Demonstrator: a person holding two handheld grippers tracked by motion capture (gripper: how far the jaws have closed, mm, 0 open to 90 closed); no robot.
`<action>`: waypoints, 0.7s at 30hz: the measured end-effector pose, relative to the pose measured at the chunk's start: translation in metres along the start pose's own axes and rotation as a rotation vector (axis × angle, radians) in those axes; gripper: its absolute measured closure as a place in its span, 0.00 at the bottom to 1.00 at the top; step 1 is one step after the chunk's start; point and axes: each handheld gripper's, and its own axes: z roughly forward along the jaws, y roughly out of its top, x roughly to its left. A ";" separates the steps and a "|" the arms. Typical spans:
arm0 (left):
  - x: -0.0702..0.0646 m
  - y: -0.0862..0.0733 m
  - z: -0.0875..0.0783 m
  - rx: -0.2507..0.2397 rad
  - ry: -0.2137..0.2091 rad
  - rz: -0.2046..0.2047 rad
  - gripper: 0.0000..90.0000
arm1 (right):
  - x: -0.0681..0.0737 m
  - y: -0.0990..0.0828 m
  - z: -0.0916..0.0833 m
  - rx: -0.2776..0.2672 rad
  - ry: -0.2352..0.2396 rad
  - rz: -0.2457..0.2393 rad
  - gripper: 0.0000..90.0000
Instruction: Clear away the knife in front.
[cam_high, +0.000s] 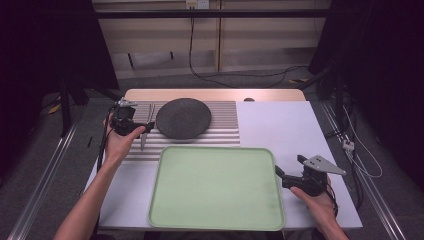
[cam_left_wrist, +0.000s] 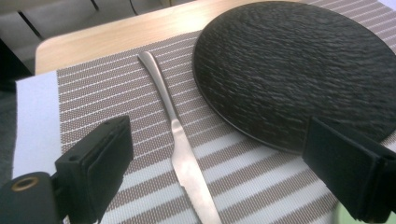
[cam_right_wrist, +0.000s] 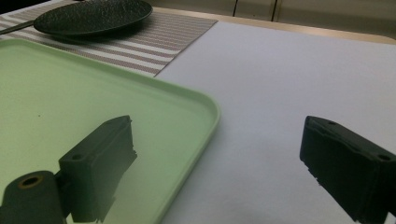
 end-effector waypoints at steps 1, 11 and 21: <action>0.002 0.001 0.003 0.005 0.009 -0.005 0.10 | 0.000 0.000 0.000 0.000 0.000 0.001 0.11; 0.017 0.004 0.035 0.069 0.056 -0.041 0.17 | 0.002 0.001 0.002 0.005 0.009 -0.005 0.11; 0.026 0.017 0.059 0.136 0.106 -0.051 0.33 | 0.001 0.000 0.005 0.015 0.014 -0.009 0.11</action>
